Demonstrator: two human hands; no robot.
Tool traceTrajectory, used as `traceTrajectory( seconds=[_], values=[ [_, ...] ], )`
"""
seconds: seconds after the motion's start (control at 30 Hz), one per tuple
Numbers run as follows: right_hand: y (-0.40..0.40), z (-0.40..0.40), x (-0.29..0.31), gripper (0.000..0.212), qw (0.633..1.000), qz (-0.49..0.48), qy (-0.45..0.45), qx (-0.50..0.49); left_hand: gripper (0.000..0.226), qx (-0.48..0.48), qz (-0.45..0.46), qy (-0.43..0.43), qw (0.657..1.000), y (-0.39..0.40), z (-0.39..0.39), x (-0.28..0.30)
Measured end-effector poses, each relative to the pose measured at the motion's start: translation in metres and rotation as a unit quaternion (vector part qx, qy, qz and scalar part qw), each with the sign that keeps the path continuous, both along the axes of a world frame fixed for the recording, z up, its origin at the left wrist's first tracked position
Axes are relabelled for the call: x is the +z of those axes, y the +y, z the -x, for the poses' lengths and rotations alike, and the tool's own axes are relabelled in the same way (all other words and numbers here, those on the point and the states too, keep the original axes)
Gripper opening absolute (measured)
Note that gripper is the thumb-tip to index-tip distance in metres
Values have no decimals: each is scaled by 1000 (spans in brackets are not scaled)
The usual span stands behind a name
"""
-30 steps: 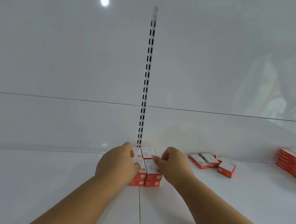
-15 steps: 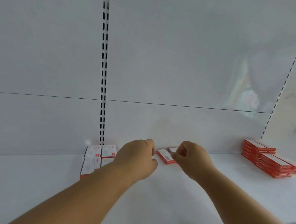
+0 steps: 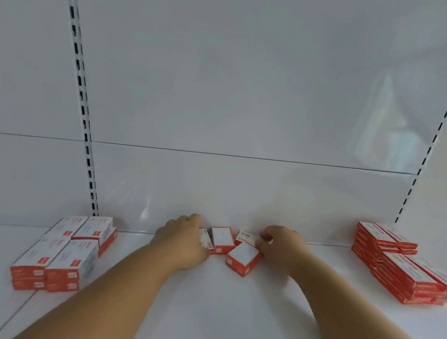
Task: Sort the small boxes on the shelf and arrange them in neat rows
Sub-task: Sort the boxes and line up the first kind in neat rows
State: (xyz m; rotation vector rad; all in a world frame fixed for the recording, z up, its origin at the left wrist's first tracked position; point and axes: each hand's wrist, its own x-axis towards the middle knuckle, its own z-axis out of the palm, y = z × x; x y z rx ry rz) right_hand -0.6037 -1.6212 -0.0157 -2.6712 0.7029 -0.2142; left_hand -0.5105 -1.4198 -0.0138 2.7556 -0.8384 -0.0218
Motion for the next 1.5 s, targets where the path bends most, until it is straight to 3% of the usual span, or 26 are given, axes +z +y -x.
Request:
traceTrajectory(
  seconds=[0.17,0.27,0.4,0.47,0.6,0.7,0.8,0.83,0.9,0.97,1.07,1.1,1.17,1.27,1.37,1.47,1.5],
  values=[
    [0,0,1,26,996,-82,-13,44,77,4,64,-36,997,6,1,-6],
    [3,4,2,22,992,-97,-63,56,64,-9,181,-9,983,12,2,-4],
    [2,4,1,15,969,-178,-173,10,69,3,337,45,940,13,5,-1],
    [4,3,3,14,920,-324,-223,0,72,-11,379,85,921,12,7,-1],
    [11,10,14,22,780,-570,-249,66,78,-43,412,173,893,8,10,-4],
    [10,12,14,30,704,-650,-257,128,80,-57,439,224,868,4,12,-8],
    [10,11,12,21,665,-676,-287,137,86,-77,448,264,851,4,10,-12],
    [10,11,11,15,670,-670,-290,134,87,-86,449,271,847,4,10,-13],
    [11,11,9,12,716,-625,-287,120,84,-101,449,276,844,3,9,-13],
    [10,12,7,27,753,-581,-290,108,77,-109,454,274,841,2,12,-10],
    [12,15,9,51,756,-567,-307,110,75,-106,470,279,831,0,15,-9],
    [14,16,9,56,746,-576,-315,113,73,-101,486,296,816,0,16,-8],
    [14,17,9,56,729,-594,-320,114,64,-81,536,367,756,-2,17,-3],
    [14,19,8,44,729,-594,-319,117,45,-46,584,443,679,-1,22,5],
    [14,20,9,40,742,-577,-322,113,44,-5,601,467,649,-3,27,10],
    [11,19,9,34,756,-572,-304,96,24,31,632,480,608,-5,29,17],
    [10,19,9,33,755,-576,-300,91,23,29,630,475,614,-5,29,17]
  ],
)
